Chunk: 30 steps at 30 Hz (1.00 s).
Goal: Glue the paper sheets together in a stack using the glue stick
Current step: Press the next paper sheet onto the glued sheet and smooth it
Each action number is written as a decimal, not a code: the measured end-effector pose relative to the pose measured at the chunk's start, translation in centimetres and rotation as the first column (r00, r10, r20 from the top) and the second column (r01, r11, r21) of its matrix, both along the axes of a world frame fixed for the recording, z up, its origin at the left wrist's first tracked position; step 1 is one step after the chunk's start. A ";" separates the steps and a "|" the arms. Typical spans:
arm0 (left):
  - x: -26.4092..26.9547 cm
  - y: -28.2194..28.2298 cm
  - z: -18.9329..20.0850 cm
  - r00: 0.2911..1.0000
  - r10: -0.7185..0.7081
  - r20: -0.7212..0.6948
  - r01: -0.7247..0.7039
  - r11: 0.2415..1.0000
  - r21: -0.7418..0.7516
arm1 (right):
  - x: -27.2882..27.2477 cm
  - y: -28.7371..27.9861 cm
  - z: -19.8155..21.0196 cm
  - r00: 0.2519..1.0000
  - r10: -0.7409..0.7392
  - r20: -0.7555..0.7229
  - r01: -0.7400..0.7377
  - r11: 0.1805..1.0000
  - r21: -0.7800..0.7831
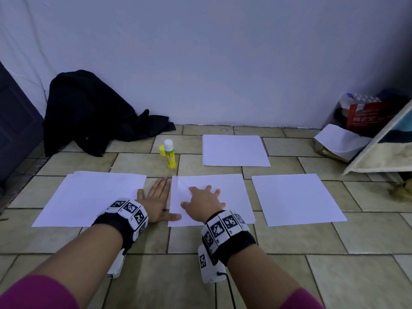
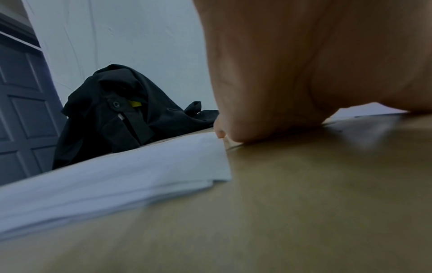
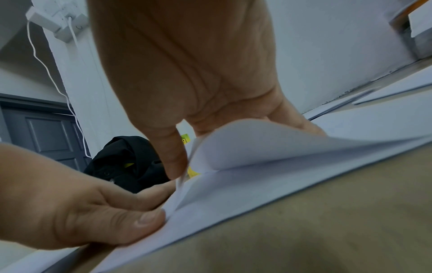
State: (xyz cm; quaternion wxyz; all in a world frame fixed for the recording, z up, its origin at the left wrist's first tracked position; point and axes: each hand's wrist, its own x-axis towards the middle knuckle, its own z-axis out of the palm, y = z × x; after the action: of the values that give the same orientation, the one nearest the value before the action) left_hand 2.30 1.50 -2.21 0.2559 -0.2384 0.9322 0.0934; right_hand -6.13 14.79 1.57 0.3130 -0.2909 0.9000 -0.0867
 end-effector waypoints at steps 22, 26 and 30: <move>0.3 -0.4 1.7 0.995 -0.079 0.059 0.071 0.989 0.131 | -0.1 0.2 -0.1 0.999 0.043 -0.003 -0.043 0.998 0.038; 0.3 -0.8 1.9 0.992 -0.101 0.076 0.090 0.985 0.147 | 0.1 0.2 0.0 0.999 0.048 -0.014 -0.048 0.998 0.042; 0.4 -0.3 2.4 0.990 -0.091 0.111 0.077 0.990 0.121 | 0.1 0.3 0.1 0.999 0.053 -0.007 -0.053 0.998 0.037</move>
State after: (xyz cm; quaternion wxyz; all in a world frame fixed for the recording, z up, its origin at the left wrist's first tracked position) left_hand 2.65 1.24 0.16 0.3268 -0.1886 0.9179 0.1230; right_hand -6.02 15.08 1.65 0.3170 -0.3090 0.8946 -0.0608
